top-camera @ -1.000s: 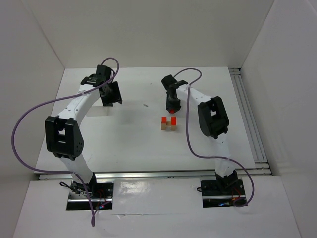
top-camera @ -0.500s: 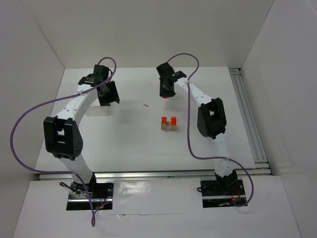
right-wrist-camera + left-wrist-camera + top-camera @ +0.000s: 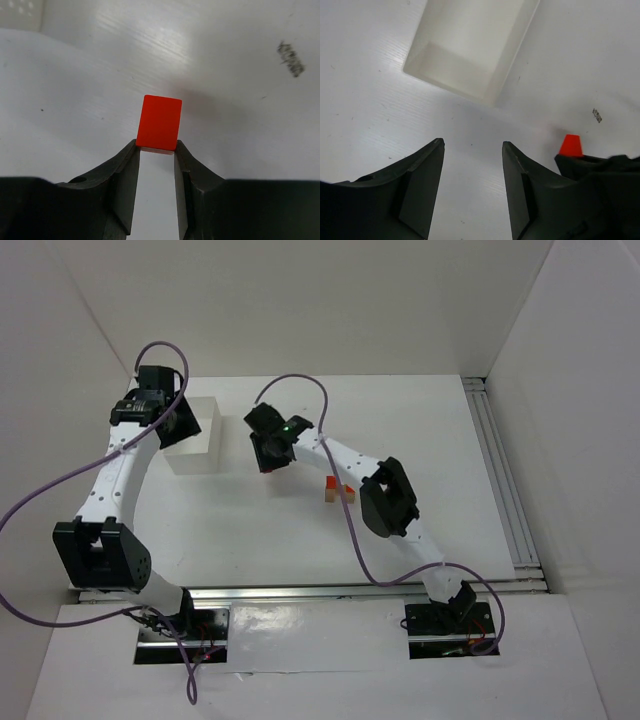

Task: Build the wood block tower

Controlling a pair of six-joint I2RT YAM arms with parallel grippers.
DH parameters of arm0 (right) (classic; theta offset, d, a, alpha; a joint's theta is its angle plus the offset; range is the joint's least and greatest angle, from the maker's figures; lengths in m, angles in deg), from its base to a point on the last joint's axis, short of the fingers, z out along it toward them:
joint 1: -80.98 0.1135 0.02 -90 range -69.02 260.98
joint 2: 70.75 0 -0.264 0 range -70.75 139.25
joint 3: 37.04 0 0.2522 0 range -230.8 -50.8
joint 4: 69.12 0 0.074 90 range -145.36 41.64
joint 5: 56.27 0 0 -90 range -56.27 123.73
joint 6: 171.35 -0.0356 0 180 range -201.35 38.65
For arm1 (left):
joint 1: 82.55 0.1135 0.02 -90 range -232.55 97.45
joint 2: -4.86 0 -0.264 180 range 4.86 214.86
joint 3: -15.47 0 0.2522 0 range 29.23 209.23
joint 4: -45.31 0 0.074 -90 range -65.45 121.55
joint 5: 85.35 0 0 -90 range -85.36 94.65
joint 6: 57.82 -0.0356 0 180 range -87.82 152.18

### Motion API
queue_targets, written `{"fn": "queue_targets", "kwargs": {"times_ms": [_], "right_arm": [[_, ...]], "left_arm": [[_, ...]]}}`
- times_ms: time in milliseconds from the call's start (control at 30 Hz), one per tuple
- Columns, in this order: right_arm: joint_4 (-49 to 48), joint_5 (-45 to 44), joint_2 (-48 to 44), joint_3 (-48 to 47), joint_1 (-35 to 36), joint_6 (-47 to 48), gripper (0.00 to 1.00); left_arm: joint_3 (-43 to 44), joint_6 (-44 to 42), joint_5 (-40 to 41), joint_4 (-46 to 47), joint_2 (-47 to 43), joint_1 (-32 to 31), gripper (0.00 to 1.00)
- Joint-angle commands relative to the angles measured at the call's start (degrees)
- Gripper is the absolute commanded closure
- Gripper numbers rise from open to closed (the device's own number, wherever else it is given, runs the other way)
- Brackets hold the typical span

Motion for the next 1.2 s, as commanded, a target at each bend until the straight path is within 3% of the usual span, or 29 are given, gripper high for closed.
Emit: {"fn": "queue_targets", "kwargs": {"times_ms": [0, 300, 500, 600, 733, 767, 867, 1033, 1067, 1167], "right_arm": [[-0.19, -0.15, 2.73, -1.93, 1.28, 0.34, 0.77], [-0.89, -2.0, 4.94, 0.17, 3.05, 0.96, 0.76], [-2.12, -1.47, 3.88, 1.33, 3.05, 1.66, 0.62], [-2.65, -0.78, 3.36, 1.33, 3.05, 2.19, 0.6], [-2.65, -0.24, 3.35, 0.28, 3.05, 2.8, 0.41], [-2.65, -0.24, 2.83, 0.27, 3.05, 2.8, 0.31], [-2.13, -1.29, 2.12, -1.3, 2.53, 3.85, 0.26], [-0.45, -1.82, -5.15, -6.67, -1.59, 4.39, 0.26], [-0.98, -2.61, -7.17, -6.67, -2.65, 5.0, 0.26], [-4.4, -6.55, -16.66, -2.29, -7.66, 6.05, 0.26]], "left_arm": [[-1.59, -0.29, 2.98, -1.35, -2.86, 0.76, 0.38], [-4.05, 0.85, 1.57, -1.35, -5.32, 1.29, 0.38], [-5.11, 0.32, 2.1, -1.35, -5.85, 1.29, 0.36], [-5.11, 0.32, 2.1, -1.35, -6.38, 1.29, 0.36], [-5.11, 0.32, 0.78, -1.35, -6.9, 1.29, 0.36], [-5.11, 0.32, 0.08, -1.35, -6.9, 1.29, 0.36], [-5.11, 0.32, -0.45, -1.35, -6.9, 1.29, 0.36], [-3.88, 0.85, 1.21, -1.35, -6.3, -0.99, 0.36], [-3.88, 0.85, 2.0, -1.35, -5.33, -1.95, 0.28], [-2.48, 2.25, 1.4, -1.35, -2.17, -4.94, 0.25]]}}
